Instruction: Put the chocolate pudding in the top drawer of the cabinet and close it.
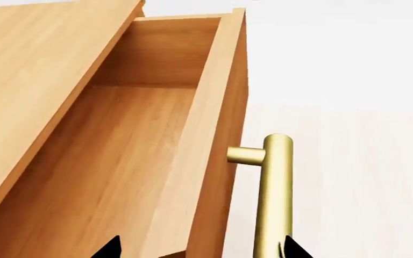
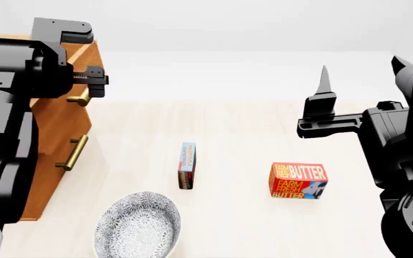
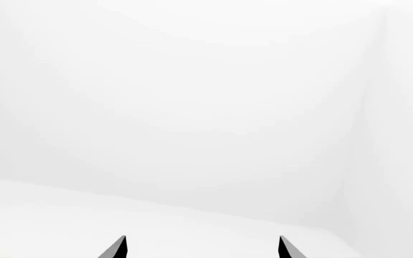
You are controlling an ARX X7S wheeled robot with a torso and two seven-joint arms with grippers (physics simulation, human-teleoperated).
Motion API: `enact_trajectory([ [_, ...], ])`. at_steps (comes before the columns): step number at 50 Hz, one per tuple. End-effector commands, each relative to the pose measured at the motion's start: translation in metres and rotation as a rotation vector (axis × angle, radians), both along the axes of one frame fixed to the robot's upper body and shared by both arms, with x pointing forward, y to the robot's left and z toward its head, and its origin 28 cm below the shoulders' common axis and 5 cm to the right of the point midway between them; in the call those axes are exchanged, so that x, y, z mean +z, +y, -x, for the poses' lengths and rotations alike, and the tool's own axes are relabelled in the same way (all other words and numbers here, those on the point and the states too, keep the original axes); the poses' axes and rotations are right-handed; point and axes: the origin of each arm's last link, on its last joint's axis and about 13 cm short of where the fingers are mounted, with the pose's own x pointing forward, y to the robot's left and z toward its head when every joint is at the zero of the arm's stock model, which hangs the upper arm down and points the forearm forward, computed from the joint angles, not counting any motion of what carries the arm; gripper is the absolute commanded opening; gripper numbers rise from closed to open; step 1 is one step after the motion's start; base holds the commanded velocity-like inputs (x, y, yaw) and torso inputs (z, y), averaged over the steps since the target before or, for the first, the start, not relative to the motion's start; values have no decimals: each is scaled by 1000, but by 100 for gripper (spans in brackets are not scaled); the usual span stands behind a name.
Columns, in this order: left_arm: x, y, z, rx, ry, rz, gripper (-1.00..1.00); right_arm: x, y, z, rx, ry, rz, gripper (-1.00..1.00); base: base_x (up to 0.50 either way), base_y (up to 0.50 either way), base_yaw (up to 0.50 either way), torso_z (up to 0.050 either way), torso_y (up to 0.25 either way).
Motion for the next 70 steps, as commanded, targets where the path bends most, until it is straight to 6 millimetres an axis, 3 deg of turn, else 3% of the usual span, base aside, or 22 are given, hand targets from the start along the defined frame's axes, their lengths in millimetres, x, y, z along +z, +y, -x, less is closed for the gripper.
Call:
enact_trajectory([
  [1,-43,-18,-1,-109,107,116,100,0,0,-1,-1,-1,2,100,0,0,0,0,0],
  [13,-66,-29,0,-157,150,158,100,-1,0,-1,-2,2,-1,100,0,0,0,0,0],
  [28,-78,-36,4,-203,175,197,100,-2,1,-3,-1,5,2,100,0,0,0,0,0],
  [70,-89,-68,19,-394,211,306,100,-2,5,-8,13,14,10,100,-5,0,2,0,0],
])
